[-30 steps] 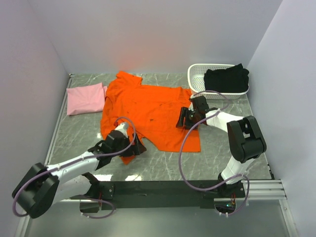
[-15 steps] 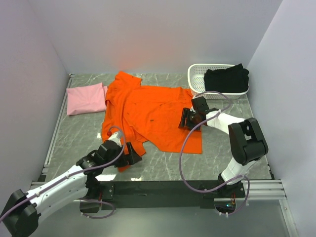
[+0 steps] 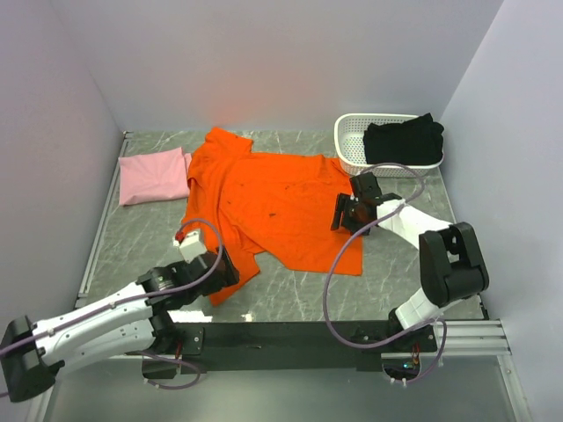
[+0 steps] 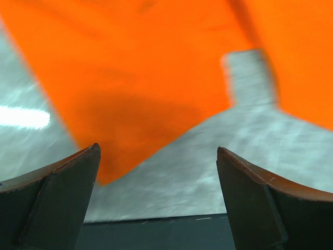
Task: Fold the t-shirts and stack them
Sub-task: Flatten the tshirt out
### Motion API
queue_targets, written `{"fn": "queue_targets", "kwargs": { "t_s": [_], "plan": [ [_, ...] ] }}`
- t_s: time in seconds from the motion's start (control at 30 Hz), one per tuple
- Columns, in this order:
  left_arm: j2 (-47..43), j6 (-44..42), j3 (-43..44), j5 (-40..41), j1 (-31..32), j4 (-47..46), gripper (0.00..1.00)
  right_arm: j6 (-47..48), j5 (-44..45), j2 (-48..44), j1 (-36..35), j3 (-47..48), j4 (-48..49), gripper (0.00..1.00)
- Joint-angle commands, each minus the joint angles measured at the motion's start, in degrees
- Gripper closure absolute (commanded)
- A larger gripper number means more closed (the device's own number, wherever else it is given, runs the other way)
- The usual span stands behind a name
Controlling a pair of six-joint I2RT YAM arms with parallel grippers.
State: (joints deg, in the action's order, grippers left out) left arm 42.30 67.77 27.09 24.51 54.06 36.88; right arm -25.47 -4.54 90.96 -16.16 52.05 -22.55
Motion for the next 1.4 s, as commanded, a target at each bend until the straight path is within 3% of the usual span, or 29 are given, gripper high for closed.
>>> {"fn": "queue_targets", "kwargs": {
  "t_s": [0.0,0.1,0.23,0.43,0.6,0.9,1.27,1.37],
  "plan": [
    [3.0,11.1,2.5,7.2,3.9,11.5,0.01,1.1,-0.9,-4.1,0.3,1.6,0.6,0.30],
    [3.9,19.7,3.8,8.6,8.6,18.7,0.01,1.2,-4.1,-5.9,0.7,0.9,3.1,0.30],
    [2.3,25.6,0.9,5.5,11.6,17.8,0.01,1.8,-5.9,-8.1,1.5,0.5,4.7,0.30],
    [3.0,27.4,-3.0,2.6,12.1,11.1,0.08,2.1,-7.9,-11.1,2.5,-0.5,5.8,0.30],
    [5.5,27.9,-2.5,2.6,12.8,13.2,0.18,2.0,-7.2,-14.8,2.8,-1.2,5.1,0.30],
    [7.6,27.4,-5.2,2.0,12.8,10.0,0.53,1.8,-6.9,-17.4,3.1,-2.9,4.9,0.30],
    [5.2,27.9,-6.6,3.5,12.9,8.6,0.84,1.8,-6.6,-21.7,3.1,-6.3,4.3,0.30],
    [5.9,27.0,-6.4,4.0,12.9,7.4,0.97,1.6,-6.1,-23.3,3.1,-8.9,4.4,0.30]
  ]
}}
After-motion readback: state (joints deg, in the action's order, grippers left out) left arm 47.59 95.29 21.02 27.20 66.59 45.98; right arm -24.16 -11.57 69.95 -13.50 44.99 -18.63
